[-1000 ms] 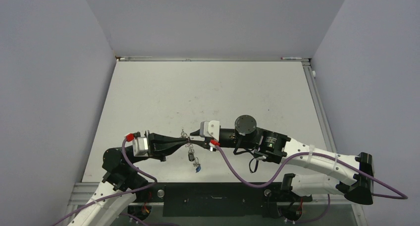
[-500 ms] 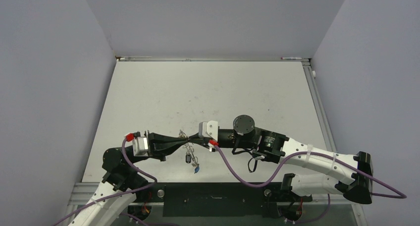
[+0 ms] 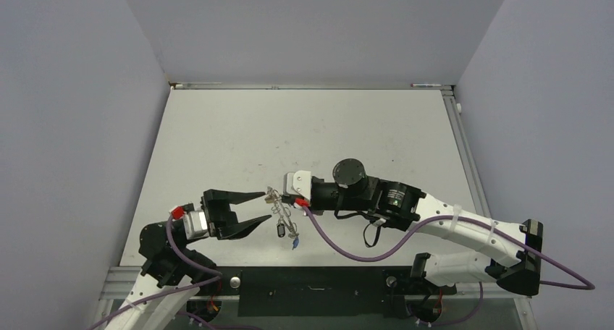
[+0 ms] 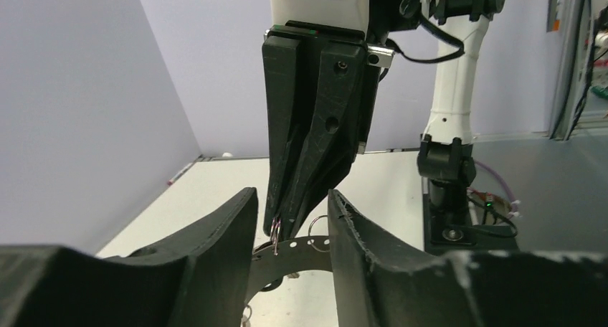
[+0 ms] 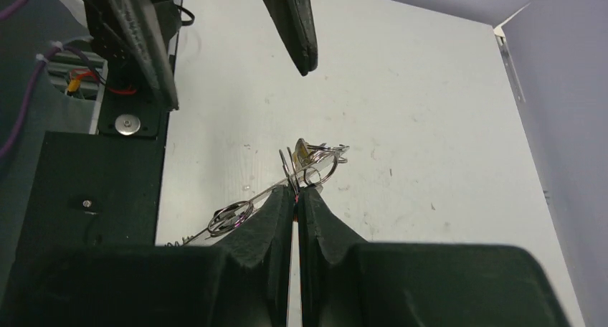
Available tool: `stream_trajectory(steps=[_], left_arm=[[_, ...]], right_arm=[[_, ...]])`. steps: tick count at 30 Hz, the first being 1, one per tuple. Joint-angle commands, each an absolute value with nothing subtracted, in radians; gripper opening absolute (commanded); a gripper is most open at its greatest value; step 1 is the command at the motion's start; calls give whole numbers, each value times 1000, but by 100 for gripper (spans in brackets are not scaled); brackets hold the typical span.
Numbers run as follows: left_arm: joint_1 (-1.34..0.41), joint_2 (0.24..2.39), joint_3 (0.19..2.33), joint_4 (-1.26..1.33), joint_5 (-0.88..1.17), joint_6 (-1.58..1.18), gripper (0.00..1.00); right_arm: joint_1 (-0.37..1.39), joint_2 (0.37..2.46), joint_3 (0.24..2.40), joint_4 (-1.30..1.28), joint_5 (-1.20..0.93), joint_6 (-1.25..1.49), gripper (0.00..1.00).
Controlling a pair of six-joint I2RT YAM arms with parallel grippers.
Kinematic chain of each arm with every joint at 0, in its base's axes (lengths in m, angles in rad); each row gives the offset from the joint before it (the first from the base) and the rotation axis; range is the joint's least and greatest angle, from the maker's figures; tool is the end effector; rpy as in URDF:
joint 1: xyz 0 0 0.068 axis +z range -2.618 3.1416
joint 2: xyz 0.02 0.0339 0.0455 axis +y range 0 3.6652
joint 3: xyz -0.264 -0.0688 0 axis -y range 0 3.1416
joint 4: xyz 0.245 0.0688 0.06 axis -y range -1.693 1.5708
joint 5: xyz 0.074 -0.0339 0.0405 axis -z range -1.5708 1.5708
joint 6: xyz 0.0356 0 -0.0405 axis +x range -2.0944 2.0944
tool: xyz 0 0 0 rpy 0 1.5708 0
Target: Put the keys on the keyring
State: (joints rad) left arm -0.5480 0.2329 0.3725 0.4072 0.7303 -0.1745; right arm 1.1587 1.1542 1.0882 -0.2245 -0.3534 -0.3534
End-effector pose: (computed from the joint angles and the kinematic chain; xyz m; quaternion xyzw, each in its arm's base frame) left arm 0.0587 -0.0636 0.3202 0.3909 0.3919 -0.4515 0.6999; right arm 0.0946 0.2473 0.3679 -0.6180 0.5024 0.3601 0.4857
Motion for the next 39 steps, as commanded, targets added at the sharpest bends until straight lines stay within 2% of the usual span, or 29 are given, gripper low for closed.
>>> stream_trajectory(steps=[1, 4, 10, 14, 28, 39], left_arm=[[-548, 210, 420, 276, 698, -82, 52], [-548, 214, 423, 213, 688, -39, 58], [-548, 269, 448, 158, 672, -23, 58], [-548, 303, 445, 152, 686, -34, 59], [-562, 411, 442, 189, 776, -102, 52], [-601, 431, 423, 245, 829, -143, 39]], right_arm=[[1153, 1194, 1254, -400, -287, -421, 5], [1153, 1235, 1337, -540, -240, -448, 5], [1158, 1299, 1496, -753, -89, -427, 5], [1174, 1428, 1570, -927, 82, -393, 5], [1272, 1380, 1534, -847, -70, -420, 5], [1305, 1358, 1520, -811, -100, -428, 5]])
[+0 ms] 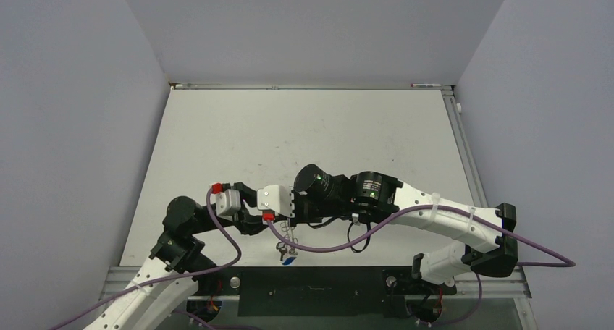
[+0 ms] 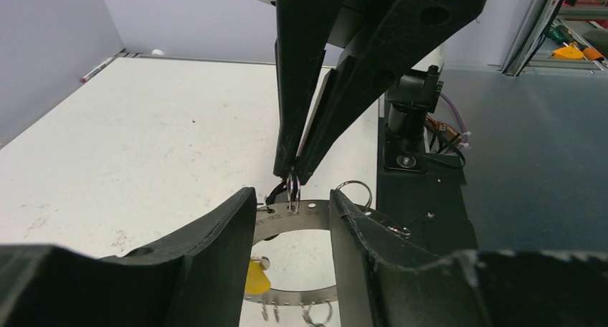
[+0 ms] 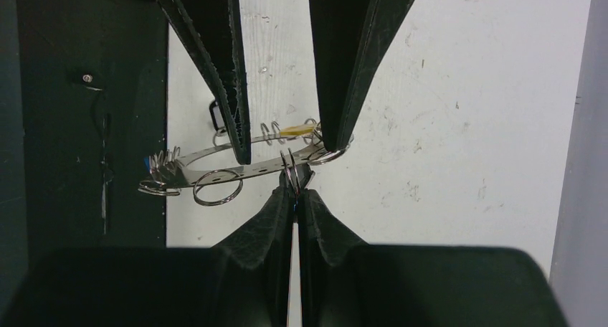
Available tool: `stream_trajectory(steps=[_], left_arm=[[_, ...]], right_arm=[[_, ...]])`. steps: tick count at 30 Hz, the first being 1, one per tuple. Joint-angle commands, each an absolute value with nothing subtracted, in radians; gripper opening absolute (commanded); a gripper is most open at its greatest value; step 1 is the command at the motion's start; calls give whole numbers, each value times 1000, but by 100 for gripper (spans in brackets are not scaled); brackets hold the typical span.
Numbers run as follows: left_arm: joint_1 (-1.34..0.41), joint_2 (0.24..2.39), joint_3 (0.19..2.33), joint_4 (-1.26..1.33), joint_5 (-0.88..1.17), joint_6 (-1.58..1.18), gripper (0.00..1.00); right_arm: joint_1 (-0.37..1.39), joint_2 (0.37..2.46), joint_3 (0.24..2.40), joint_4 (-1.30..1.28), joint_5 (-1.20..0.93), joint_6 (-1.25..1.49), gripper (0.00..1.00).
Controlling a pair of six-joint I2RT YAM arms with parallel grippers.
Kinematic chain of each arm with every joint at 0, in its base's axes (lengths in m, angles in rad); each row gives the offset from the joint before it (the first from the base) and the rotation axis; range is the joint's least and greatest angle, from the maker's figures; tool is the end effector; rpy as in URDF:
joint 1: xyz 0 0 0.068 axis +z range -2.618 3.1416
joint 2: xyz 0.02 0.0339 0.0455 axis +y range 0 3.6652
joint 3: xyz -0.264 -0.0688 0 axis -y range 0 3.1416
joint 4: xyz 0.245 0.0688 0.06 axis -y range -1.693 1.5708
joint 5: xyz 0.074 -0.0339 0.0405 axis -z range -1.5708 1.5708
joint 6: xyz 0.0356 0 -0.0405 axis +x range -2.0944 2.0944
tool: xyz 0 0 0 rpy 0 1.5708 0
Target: Put the keys on the keyring
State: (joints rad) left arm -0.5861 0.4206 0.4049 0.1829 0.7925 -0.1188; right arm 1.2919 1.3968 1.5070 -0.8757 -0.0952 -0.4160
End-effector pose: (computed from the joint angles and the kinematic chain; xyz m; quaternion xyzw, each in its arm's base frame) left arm 0.0881 -0.0889 0.2939 0.4246 0.5111 -0.4771 0.5752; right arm 0.0766 0.2798 0.3843 -0.7051 0.5897 0.2056 0.3359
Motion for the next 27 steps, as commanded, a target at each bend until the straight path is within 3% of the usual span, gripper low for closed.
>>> stream_trajectory(steps=[1, 27], left_arm=[[-607, 436, 423, 245, 831, -143, 38], [-641, 483, 437, 227, 828, -119, 15]], right_arm=[[1307, 1358, 1521, -811, -100, -428, 5], [1335, 1359, 1526, -815, -115, -430, 5]])
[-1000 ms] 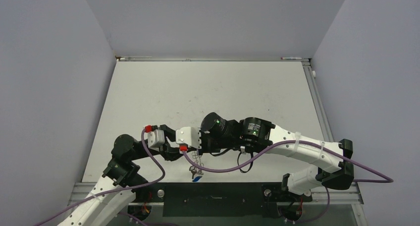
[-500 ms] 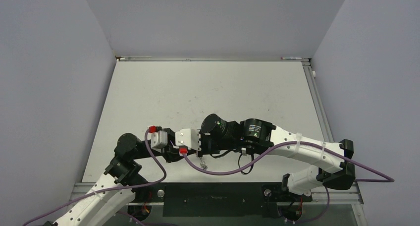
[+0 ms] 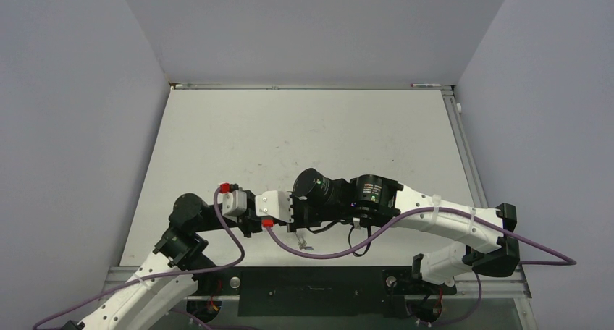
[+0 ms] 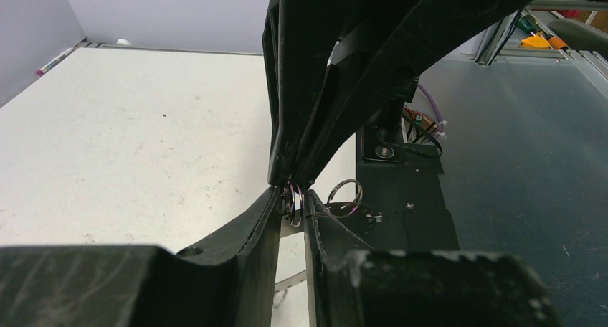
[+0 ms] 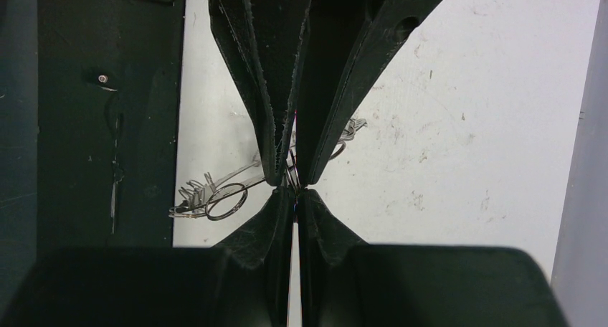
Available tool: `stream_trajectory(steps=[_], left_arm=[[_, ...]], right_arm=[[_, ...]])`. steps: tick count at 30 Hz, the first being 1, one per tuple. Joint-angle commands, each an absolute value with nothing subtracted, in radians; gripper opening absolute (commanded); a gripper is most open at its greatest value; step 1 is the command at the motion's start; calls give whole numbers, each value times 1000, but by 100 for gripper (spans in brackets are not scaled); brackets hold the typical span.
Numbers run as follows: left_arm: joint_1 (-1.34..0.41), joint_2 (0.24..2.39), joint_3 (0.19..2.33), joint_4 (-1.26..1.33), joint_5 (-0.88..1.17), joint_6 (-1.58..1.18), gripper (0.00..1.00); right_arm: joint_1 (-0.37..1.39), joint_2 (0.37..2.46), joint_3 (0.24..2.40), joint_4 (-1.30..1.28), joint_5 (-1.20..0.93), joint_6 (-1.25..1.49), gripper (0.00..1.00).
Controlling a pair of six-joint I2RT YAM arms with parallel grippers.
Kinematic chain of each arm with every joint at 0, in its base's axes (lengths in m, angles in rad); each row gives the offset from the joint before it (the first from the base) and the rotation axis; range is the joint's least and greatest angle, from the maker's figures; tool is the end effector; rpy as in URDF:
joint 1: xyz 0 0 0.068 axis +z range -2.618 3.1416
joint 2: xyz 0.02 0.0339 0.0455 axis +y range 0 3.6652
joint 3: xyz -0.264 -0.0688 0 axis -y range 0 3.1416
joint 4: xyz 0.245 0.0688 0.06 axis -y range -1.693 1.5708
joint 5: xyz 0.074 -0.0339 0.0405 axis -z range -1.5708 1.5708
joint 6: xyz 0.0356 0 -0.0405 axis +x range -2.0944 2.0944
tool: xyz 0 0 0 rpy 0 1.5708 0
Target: Put the keys on the keyring
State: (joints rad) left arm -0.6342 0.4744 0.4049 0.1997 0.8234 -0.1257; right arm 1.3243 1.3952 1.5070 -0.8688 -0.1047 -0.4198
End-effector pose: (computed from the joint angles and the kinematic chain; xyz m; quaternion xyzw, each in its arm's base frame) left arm 0.0901 -0.0987 0.2897 0.4431 0.5094 -0.5006 0.5418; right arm 0.0672 0.2823 0.3853 -0.7155 0.5741 0.2159 0.3345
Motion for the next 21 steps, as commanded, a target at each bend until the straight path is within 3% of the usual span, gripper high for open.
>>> stream_trajectory(steps=[1, 7, 12, 14, 17, 21], left_arm=[[-641, 486, 439, 224, 830, -121, 14], [-641, 519, 467, 195, 848, -117, 0], [-640, 501, 499, 129, 825, -69, 0], [-638, 484, 502, 124, 821, -61, 0], [-635, 463, 503, 123, 818, -54, 0], [-627, 448, 505, 126, 816, -49, 0]], right_arm=[[1337, 1358, 1526, -815, -115, -430, 5], [1337, 1357, 1522, -815, -123, -432, 5], [1337, 1338, 1501, -779, -103, -436, 5], [1337, 1316, 1480, -747, -70, -437, 14], [1337, 1271, 1447, -697, -35, -442, 35], [1337, 1189, 1394, -616, -24, -452, 42]])
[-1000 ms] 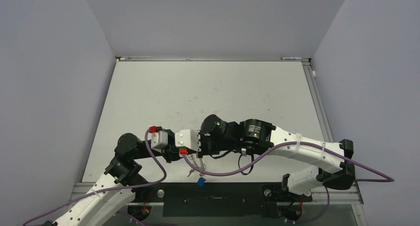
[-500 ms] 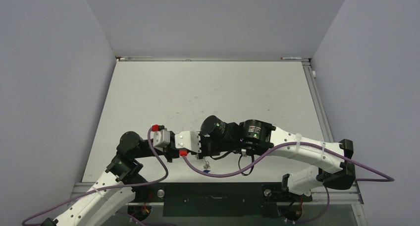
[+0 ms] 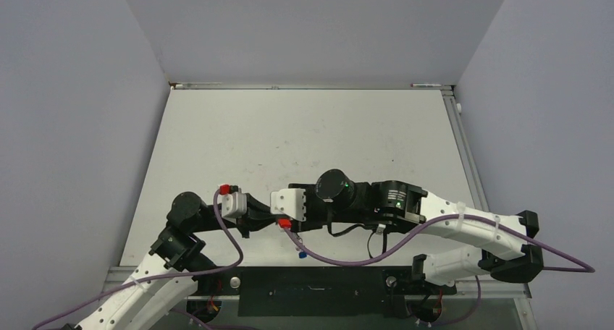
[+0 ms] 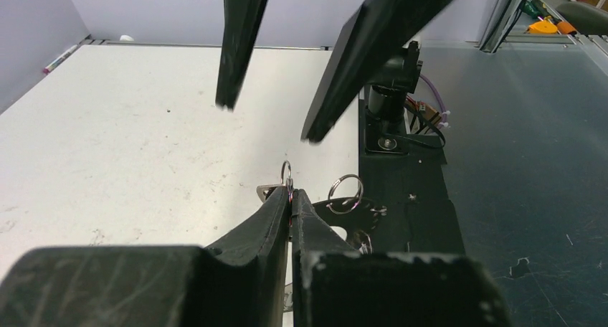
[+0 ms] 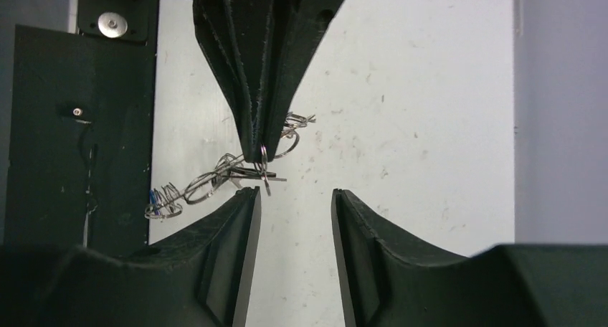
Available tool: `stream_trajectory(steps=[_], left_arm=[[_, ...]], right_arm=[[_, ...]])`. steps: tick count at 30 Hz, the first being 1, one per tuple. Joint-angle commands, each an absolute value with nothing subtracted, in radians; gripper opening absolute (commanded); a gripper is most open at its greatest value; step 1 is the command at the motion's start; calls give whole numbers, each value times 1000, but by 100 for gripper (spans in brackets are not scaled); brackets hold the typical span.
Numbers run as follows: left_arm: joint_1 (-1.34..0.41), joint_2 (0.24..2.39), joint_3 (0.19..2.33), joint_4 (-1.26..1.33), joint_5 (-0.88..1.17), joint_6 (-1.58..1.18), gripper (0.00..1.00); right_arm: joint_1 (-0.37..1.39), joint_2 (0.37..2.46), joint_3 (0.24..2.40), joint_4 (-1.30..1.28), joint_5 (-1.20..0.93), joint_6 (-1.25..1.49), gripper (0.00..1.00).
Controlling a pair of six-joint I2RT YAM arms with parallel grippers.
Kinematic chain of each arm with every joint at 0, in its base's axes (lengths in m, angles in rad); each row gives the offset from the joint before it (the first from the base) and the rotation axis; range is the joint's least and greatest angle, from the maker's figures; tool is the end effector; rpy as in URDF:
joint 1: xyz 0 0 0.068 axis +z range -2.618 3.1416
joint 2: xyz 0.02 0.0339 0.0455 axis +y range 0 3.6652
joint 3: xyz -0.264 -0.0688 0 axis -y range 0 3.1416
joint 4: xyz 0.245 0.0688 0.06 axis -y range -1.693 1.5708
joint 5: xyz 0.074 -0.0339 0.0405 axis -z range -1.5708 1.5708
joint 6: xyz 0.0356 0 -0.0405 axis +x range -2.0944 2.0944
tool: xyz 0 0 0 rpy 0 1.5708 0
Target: Put the keys on the keyring
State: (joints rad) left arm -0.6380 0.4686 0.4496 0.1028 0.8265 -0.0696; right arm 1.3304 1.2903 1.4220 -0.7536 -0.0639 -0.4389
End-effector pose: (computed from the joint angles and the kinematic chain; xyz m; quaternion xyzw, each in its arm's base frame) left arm 0.0875 -0.0975 0.2963 0.4576 0.5121 -0.4886 0.5382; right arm 0.0623 0.2637 0.3950 -0.6971 0.5520 0.2225 0.3997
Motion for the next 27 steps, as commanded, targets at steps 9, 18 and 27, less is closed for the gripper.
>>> stream_trajectory(steps=[9, 18, 27], left_arm=[[-610, 387, 482, 199, 807, -78, 0], [-598, 321, 445, 307, 814, -132, 0], [-588, 266, 393, 448, 825, -195, 0]], right_arm=[[1337, 1044, 1274, -446, -106, -462, 43], [1334, 1077, 1253, -419, -162, -469, 41], [1332, 1094, 1250, -379, -232, -475, 38]])
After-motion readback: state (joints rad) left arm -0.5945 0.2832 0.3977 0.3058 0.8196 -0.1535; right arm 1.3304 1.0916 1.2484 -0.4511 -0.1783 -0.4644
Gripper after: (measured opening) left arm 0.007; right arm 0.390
